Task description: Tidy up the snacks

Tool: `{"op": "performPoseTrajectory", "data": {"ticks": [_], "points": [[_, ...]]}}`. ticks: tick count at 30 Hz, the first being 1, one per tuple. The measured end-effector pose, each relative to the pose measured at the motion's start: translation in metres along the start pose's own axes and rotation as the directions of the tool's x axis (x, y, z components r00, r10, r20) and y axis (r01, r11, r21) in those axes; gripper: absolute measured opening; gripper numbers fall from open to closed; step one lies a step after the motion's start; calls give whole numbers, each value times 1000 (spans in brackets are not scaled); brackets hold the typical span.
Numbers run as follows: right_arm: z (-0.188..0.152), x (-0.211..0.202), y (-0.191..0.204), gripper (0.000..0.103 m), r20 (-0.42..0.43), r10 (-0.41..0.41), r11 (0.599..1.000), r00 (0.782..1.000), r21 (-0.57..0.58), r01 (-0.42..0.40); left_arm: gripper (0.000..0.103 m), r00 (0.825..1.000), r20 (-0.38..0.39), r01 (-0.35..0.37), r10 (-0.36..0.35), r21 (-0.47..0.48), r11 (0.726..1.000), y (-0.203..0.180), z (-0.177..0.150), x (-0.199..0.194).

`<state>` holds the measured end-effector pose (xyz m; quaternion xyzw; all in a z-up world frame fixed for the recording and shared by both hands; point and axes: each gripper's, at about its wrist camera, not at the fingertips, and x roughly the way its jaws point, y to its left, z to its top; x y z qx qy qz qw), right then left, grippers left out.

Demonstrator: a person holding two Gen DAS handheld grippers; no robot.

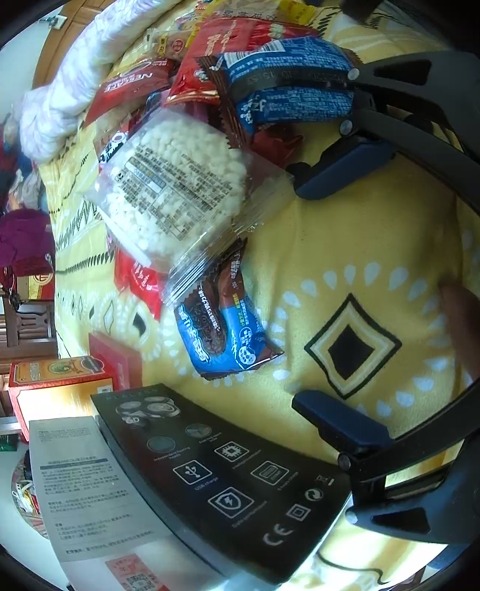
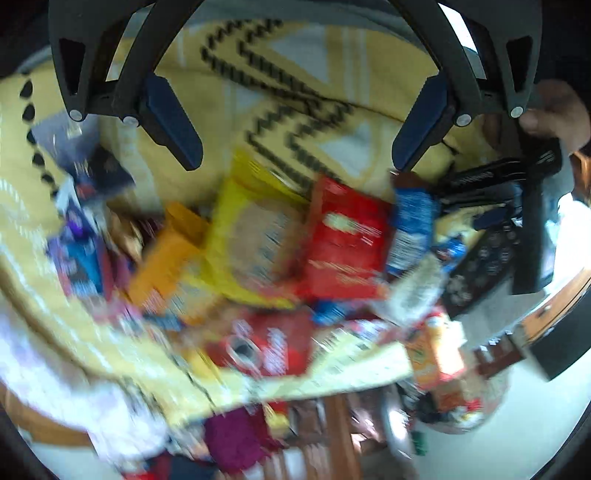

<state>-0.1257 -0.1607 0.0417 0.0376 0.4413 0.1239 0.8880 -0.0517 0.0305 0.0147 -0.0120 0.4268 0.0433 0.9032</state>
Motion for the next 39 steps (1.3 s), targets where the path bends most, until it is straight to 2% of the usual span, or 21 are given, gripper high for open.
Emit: {"op": "performPoseTrajectory", "data": {"ticks": [3,7,13,39], "points": [[-2,18,-17,103,-90,9,997,996,78,-2,103,1000,1,3,-3,-4,1000,2,0,2],[-3,22,-4,103,-98,-66,998,993,14,68,103,1000,8,-1,1,-2,1000,2,-1,3],[-6,25,7,103,-84,-110,994,990,-10,109,103,1000,9,4,-4,-7,1000,2,-2,4],[-7,25,6,103,-71,-107,994,992,-2,107,103,1000,12,7,-6,-11,1000,2,-1,7]]}}
